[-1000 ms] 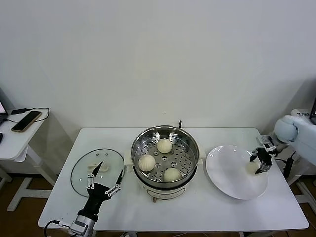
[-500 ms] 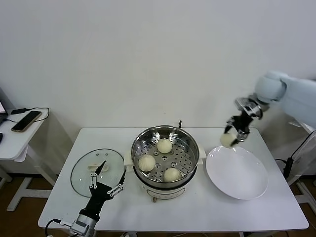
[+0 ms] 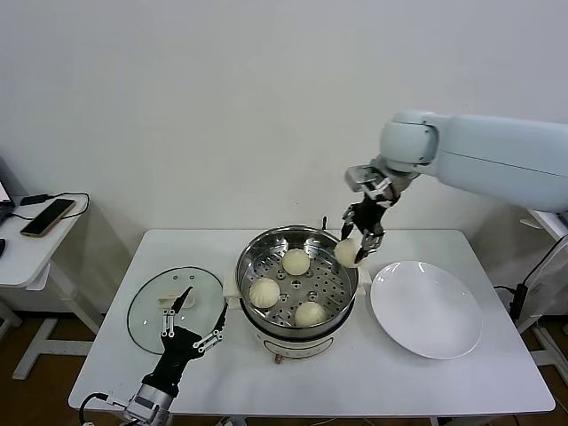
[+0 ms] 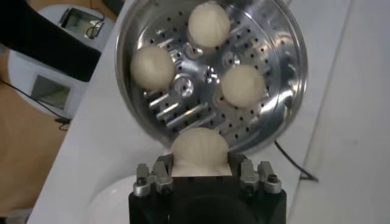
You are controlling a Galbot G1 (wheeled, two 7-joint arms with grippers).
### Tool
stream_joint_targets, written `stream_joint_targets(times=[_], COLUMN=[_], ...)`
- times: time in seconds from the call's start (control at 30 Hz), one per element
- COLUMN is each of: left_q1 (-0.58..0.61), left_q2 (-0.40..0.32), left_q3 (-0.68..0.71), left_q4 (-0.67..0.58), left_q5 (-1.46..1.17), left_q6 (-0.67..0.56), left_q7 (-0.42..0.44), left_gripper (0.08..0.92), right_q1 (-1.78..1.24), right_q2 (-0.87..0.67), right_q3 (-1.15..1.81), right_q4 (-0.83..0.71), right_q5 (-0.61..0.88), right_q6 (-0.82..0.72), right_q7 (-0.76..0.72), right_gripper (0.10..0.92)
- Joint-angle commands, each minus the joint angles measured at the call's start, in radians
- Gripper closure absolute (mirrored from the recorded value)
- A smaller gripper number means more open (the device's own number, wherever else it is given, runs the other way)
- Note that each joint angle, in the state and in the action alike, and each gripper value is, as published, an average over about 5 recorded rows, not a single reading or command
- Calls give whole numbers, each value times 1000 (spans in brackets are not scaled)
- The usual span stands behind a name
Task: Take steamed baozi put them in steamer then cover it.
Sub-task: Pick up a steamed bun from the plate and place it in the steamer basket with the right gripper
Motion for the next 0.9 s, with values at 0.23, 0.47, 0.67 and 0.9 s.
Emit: stream_joint_targets(times=[0.23, 0.47, 0.67, 0.9], left_q1=[3, 3, 5, 6], left_q2=[-1, -3, -2, -4], left_q3=[-6, -6, -11, -14], left_q4=[1, -1, -3, 0], left_q5=[0, 0, -1, -1], left_q6=[-3, -2, -2, -4], left_q7=[4, -1, -5, -16], left_gripper=[177, 177, 177, 177], right_q1=[-104, -132, -147, -161], right_q2=[147, 152, 157, 163], right_q3=[-45, -47, -46, -45], right_q4=[-52, -89, -114, -118], right_q5=[12, -13, -28, -37], right_q6=[-44, -42, -40, -42], right_q7=[45, 57, 75, 87], right_gripper=[400, 400, 404, 395])
